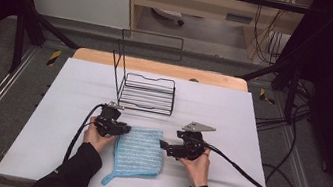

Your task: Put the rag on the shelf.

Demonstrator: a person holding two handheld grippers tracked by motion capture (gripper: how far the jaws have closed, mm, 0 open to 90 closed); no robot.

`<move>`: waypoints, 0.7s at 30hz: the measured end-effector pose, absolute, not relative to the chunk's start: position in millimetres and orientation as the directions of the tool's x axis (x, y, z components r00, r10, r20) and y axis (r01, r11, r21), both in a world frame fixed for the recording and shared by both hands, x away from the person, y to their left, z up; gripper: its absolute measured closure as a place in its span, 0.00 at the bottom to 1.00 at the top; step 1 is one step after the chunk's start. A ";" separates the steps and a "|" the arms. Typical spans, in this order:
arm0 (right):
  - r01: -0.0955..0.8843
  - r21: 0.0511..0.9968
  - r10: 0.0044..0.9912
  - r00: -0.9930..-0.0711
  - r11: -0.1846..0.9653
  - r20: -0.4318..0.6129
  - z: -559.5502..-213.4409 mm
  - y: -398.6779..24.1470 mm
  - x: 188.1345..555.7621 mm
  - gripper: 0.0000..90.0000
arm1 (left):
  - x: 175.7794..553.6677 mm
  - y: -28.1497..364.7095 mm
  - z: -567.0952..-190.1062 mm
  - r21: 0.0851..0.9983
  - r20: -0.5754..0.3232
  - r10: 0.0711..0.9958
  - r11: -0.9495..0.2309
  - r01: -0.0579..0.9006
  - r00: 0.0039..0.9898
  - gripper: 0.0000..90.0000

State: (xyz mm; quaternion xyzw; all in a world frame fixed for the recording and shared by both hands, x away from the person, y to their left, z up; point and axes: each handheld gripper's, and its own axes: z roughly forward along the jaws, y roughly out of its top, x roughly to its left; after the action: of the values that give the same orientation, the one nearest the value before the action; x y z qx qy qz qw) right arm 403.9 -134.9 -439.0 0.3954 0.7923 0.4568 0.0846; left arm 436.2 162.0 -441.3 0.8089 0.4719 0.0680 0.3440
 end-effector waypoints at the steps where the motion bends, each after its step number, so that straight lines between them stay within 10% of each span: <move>1: 0.549 0.792 0.704 -0.673 0.268 0.229 -438.8 -134.9 404.4 0.19 | 436.2 162.0 -441.2 0.619 -0.215 0.809 -0.320 0.717 0.547 0.83; 9: 0.564 0.790 0.708 -0.659 0.240 0.255 -437.8 -133.9 415.8 0.25 | 435.3 160.1 -441.7 0.624 -0.200 0.800 -0.341 0.703 0.565 0.87; 21: 0.622 0.738 0.722 -0.634 0.262 0.278 -454.5 -116.1 436.6 0.67 | 433.6 162.0 -444.3 0.643 -0.203 0.795 -0.332 0.690 0.572 0.87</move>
State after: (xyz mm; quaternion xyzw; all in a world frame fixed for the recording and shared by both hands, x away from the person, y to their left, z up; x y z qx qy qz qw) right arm 436.6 -116.1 -454.5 0.4241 0.7921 0.4351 0.0578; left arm 433.6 162.0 -444.3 0.8127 0.4568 0.0738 0.3540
